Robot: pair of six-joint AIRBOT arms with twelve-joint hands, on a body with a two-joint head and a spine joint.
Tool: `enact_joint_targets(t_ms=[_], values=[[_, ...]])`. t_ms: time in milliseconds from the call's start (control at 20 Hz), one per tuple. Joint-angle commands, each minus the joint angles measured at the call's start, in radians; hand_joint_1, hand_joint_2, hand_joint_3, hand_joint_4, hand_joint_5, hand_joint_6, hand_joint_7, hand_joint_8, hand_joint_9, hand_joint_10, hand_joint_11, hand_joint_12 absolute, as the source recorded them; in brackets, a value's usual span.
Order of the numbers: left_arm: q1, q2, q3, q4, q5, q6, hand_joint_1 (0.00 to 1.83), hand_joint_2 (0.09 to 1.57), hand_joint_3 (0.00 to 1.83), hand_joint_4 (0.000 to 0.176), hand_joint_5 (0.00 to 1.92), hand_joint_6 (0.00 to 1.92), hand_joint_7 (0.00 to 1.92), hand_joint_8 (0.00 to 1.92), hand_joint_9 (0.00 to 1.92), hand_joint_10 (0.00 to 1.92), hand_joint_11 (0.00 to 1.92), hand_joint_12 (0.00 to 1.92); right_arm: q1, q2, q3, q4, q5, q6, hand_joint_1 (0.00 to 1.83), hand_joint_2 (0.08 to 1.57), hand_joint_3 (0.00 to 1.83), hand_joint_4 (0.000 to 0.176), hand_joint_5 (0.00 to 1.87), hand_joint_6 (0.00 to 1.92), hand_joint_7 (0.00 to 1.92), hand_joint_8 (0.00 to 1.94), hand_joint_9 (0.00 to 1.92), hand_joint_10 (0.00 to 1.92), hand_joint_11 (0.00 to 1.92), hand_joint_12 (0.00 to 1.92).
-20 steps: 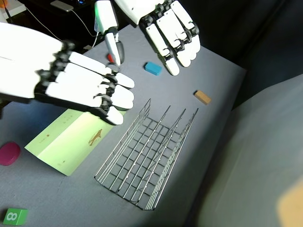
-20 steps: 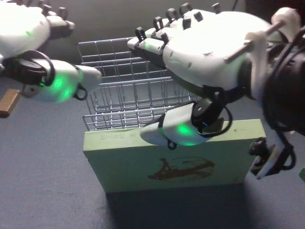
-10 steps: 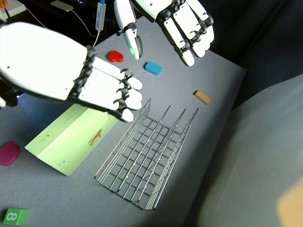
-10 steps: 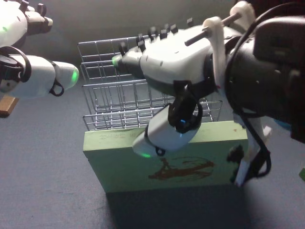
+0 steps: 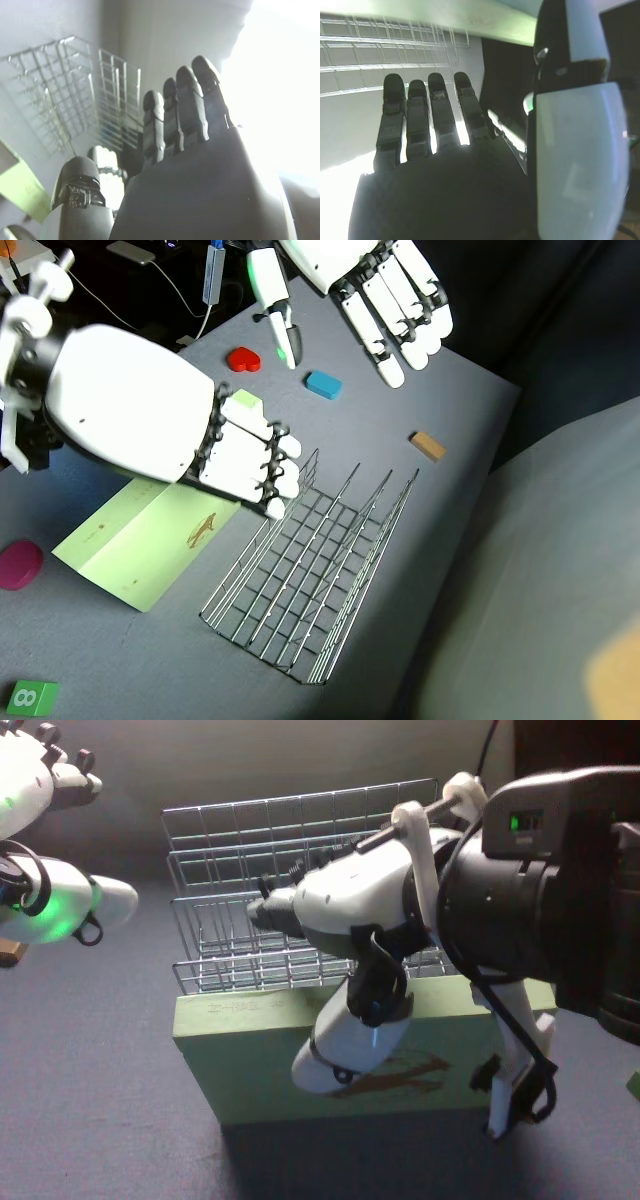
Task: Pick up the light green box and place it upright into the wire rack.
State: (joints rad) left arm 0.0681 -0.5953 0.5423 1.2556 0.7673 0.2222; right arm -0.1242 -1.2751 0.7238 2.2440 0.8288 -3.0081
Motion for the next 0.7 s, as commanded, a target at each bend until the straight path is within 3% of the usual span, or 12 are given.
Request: enact_joint_targets(t_ms=[0, 350, 450, 500, 650], values=[[-0.016, 0.004, 0.007, 0.082, -0.022, 0.025, 0.0, 1.23, 0.0, 0.027, 0.23, 0.0, 0.18, 0.0, 0.19, 0.01, 0.0, 0.51, 0.004, -0.004, 0.003, -0.065, -0.045, 0.004, 0.76, 0.89, 0.0, 0.041, 0.03, 0.0, 0.03, 0.0, 0.0, 0.0, 0.0, 0.36], [-0.035, 0.004, 0.023, 0.081, -0.009, 0.126, 0.0, 1.23, 0.0, 0.027, 0.24, 0.0, 0.18, 0.0, 0.19, 0.0, 0.0, 0.55, -0.019, -0.01, 0.012, -0.065, -0.047, 0.004, 0.78, 0.88, 0.0, 0.04, 0.07, 0.01, 0.05, 0.0, 0.0, 0.0, 0.0, 0.45], [-0.054, 0.009, 0.032, 0.057, -0.007, 0.169, 0.0, 1.23, 0.0, 0.025, 0.25, 0.01, 0.19, 0.0, 0.19, 0.0, 0.0, 0.52, -0.021, -0.01, 0.014, -0.065, -0.049, 0.005, 0.83, 0.86, 0.0, 0.032, 0.14, 0.02, 0.13, 0.01, 0.09, 0.02, 0.0, 0.66], [-0.062, 0.015, 0.035, 0.057, -0.007, 0.173, 0.0, 1.23, 0.0, 0.025, 0.26, 0.01, 0.2, 0.0, 0.2, 0.0, 0.0, 0.51, -0.024, -0.01, 0.014, -0.065, -0.051, 0.004, 0.93, 0.98, 0.01, 0.0, 0.26, 0.02, 0.28, 0.01, 0.24, 0.02, 0.0, 0.94], [-0.077, 0.026, 0.038, 0.057, -0.008, 0.194, 0.0, 1.23, 0.0, 0.025, 0.27, 0.01, 0.21, 0.0, 0.21, 0.0, 0.0, 0.53, -0.027, -0.01, 0.014, -0.065, -0.054, -0.001, 1.05, 1.03, 0.0, 0.0, 0.44, 0.01, 0.48, 0.0, 0.45, 0.02, 0.1, 1.14]])
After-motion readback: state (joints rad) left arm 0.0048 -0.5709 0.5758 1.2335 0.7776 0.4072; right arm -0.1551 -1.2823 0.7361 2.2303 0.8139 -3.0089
